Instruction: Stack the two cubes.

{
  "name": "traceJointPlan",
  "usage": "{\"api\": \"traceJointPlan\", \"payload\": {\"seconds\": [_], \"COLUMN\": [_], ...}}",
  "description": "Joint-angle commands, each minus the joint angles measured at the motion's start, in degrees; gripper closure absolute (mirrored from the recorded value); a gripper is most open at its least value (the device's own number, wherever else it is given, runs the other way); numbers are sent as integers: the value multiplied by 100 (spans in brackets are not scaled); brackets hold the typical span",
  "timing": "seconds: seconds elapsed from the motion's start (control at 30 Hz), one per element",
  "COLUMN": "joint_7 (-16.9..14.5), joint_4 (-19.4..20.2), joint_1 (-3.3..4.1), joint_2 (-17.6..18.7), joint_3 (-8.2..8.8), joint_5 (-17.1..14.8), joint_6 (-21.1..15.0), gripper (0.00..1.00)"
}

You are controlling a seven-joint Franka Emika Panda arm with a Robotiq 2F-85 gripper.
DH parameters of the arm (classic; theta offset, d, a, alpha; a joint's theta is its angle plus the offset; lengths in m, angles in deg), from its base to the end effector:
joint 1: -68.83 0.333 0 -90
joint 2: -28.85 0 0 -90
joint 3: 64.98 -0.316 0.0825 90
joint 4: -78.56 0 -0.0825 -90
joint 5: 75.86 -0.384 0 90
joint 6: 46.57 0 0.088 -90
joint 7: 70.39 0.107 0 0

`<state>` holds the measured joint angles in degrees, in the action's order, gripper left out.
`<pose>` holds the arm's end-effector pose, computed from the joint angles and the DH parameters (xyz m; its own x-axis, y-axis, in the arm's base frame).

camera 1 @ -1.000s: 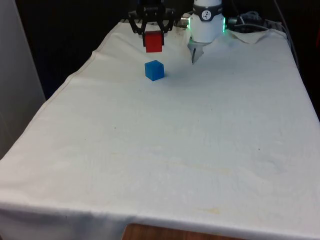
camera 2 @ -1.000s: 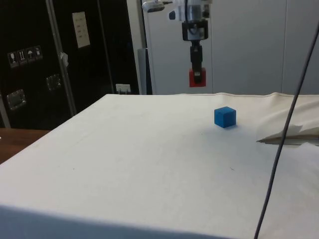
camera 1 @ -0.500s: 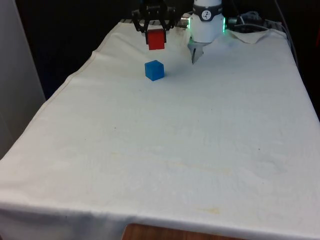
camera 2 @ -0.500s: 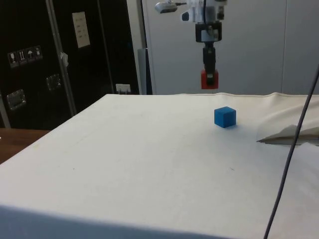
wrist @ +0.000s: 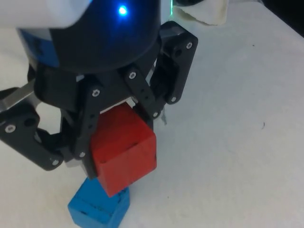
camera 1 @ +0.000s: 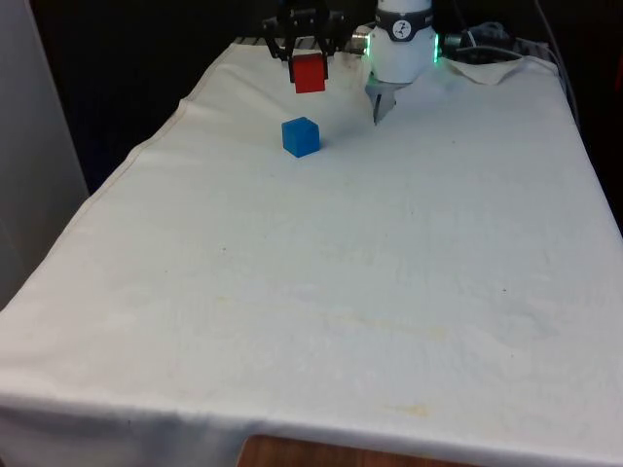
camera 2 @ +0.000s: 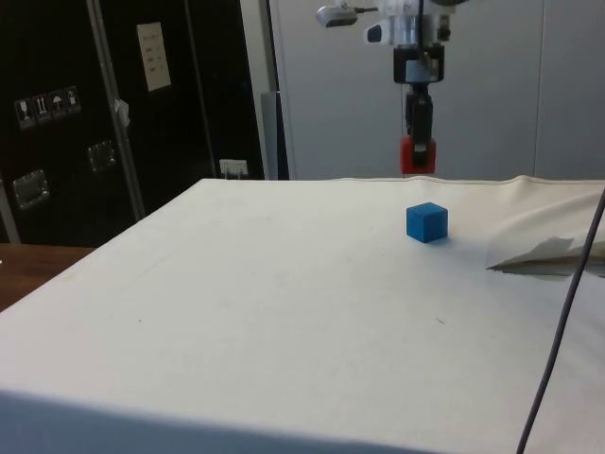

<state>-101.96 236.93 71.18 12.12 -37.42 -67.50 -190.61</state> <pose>0.3513 -0.1509 0.2946 0.9694 0.2420 0.0418 0.2433 -0.9696 -0.0283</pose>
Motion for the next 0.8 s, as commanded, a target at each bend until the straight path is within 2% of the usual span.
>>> {"api": "traceJointPlan", "payload": {"seconds": [0.0,0.03,0.07,0.3,0.33,0.37,0.5,0.67,0.7,0.77], "joint_7": [-17,-17,-40,-195,-172,-212,-292,-355,-275,-378], "joint_4": [46,126,155,292,264,298,321,338,304,338], "joint_1": [-6,-63,-63,-29,-23,-23,6,0,-17,6], "joint_2": [-29,-80,-92,-34,-63,-11,149,390,401,464], "joint_3": [17,17,34,172,155,189,258,286,241,298], "joint_5": [6,103,97,23,11,11,-40,-80,-23,-97], "joint_6": [-17,-115,-138,-315,-212,-344,-504,-739,-665,-808], "gripper": [100,100,100,100,100,100,100,100,100,100]}}
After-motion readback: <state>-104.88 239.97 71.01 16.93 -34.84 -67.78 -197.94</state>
